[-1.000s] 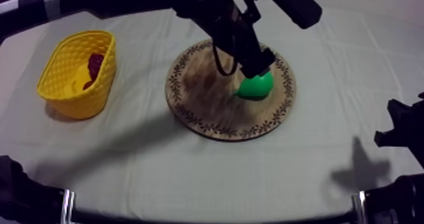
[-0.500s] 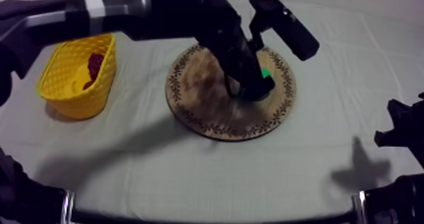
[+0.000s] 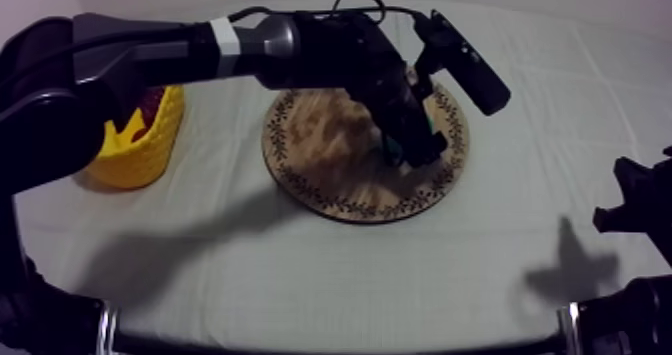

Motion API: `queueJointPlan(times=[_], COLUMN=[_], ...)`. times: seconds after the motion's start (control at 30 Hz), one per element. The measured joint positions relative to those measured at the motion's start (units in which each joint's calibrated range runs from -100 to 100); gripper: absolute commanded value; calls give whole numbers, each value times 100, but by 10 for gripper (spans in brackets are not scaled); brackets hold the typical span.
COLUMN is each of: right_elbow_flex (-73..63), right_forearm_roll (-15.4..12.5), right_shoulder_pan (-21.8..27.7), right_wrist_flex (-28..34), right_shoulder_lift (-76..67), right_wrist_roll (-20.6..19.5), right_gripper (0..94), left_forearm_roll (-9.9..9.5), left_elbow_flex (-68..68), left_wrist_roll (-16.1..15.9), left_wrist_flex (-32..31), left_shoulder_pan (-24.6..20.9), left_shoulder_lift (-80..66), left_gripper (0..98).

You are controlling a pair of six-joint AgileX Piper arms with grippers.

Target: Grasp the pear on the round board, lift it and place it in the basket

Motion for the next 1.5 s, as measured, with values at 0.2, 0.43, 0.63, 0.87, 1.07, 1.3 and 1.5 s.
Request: queueJointPlan(times=[0.2,0.43,0.63,0.87,1.07,1.3,1.5], right_elbow_flex=[0,0,0,0,0,0,0], right_forearm_roll=[0,0,0,0,0,0,0], right_shoulder_pan=[0,0,0,0,0,0,0], right_wrist_flex=[0,0,0,7,7,7,7], right_shoulder_lift=[0,0,0,0,0,0,0], right_wrist_roll=[0,0,0,0,0,0,0], right_gripper=[5,5,5,5,5,5,5], left_forearm_roll=[-39,-60,-84,-121,-124,-121,14], left_elbow_flex=[-329,-590,-688,-727,-572,-278,318], left_wrist_roll=[-1,-11,13,150,177,294,272], left_wrist_flex=[-140,-200,-206,-294,-336,4,141], left_shoulder_pan=[-5,-34,-41,-49,-99,-200,-371], left_shoulder_lift=[315,621,746,773,599,-14,-924], left_gripper=[817,755,657,465,427,435,449])
